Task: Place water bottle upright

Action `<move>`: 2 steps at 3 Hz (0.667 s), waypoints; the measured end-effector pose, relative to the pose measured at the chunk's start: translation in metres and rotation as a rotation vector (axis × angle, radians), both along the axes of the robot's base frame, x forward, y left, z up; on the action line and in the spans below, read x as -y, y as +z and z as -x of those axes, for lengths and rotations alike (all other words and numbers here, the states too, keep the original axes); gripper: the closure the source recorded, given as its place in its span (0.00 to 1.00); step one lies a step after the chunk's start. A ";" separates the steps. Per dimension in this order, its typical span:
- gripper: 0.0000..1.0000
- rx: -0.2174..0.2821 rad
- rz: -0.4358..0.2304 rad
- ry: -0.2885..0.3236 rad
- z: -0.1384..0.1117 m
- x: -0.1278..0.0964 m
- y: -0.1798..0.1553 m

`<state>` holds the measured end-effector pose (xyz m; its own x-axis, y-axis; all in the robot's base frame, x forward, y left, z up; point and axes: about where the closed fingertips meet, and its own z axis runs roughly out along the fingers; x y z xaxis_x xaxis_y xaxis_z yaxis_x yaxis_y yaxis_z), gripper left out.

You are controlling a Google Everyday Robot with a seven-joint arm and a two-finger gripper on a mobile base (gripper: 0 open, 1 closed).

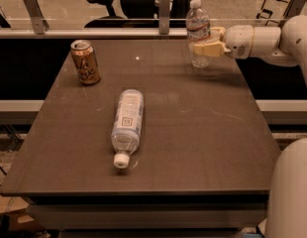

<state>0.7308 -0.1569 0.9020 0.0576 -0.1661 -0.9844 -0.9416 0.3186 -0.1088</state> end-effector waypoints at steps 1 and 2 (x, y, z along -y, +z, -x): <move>1.00 0.011 -0.050 -0.017 -0.012 0.009 -0.009; 1.00 0.028 -0.104 -0.021 -0.023 0.012 -0.015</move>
Offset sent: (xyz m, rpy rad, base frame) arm 0.0401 -0.0274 -0.0224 0.1729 -0.0528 -0.0344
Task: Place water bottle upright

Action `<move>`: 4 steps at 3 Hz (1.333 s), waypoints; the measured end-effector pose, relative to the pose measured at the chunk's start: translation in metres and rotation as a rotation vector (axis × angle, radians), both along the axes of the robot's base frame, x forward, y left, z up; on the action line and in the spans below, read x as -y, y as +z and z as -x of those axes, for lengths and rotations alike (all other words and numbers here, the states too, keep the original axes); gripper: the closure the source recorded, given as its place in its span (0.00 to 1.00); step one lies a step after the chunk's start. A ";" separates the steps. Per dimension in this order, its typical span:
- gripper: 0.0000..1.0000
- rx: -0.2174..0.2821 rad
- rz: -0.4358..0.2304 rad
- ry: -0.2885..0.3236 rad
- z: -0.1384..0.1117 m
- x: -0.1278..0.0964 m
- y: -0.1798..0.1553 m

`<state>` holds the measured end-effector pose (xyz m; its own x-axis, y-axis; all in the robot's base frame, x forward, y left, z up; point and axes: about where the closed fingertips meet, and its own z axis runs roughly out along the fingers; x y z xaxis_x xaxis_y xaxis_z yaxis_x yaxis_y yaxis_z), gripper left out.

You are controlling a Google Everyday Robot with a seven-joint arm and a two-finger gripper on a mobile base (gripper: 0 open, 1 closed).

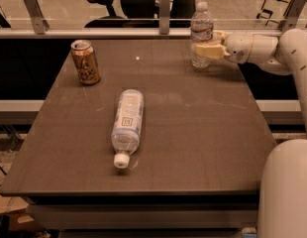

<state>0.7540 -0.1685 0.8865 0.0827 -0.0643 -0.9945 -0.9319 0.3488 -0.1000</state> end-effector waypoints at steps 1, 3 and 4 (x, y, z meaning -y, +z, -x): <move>1.00 0.019 -0.038 0.004 -0.008 0.000 -0.003; 0.59 0.018 -0.039 0.013 -0.010 -0.007 -0.003; 0.36 0.017 -0.039 0.018 -0.011 -0.011 -0.004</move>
Offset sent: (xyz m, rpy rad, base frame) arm 0.0072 0.0004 -0.0029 0.0321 -0.0158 0.0037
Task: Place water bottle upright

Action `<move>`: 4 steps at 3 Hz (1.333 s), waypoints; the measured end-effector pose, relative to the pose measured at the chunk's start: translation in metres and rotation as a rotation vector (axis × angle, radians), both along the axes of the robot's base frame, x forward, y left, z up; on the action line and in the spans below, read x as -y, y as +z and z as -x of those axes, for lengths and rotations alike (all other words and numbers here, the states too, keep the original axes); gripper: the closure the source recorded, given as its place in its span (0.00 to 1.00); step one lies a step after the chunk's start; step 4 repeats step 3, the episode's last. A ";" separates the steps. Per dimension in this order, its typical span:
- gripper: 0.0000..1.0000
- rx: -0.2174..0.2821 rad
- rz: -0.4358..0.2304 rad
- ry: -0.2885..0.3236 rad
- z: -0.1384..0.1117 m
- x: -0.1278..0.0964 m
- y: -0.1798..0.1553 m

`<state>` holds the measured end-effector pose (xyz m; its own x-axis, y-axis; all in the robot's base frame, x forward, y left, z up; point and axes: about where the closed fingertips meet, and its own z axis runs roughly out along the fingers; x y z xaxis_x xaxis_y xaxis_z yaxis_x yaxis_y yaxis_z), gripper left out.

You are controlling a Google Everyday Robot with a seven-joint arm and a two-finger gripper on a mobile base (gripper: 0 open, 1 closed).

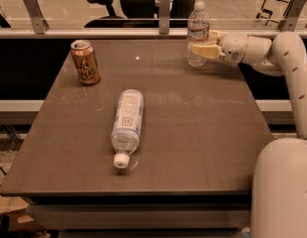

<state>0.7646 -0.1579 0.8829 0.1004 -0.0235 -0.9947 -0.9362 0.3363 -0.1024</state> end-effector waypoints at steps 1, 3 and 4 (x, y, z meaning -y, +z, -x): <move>0.13 -0.001 -0.001 0.005 -0.001 -0.004 0.000; 0.00 -0.001 -0.002 0.010 -0.001 -0.008 0.000; 0.00 -0.001 -0.002 0.010 -0.001 -0.008 0.000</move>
Offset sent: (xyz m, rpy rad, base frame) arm 0.0005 0.0033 -0.0001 0.0007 0.0005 0.0044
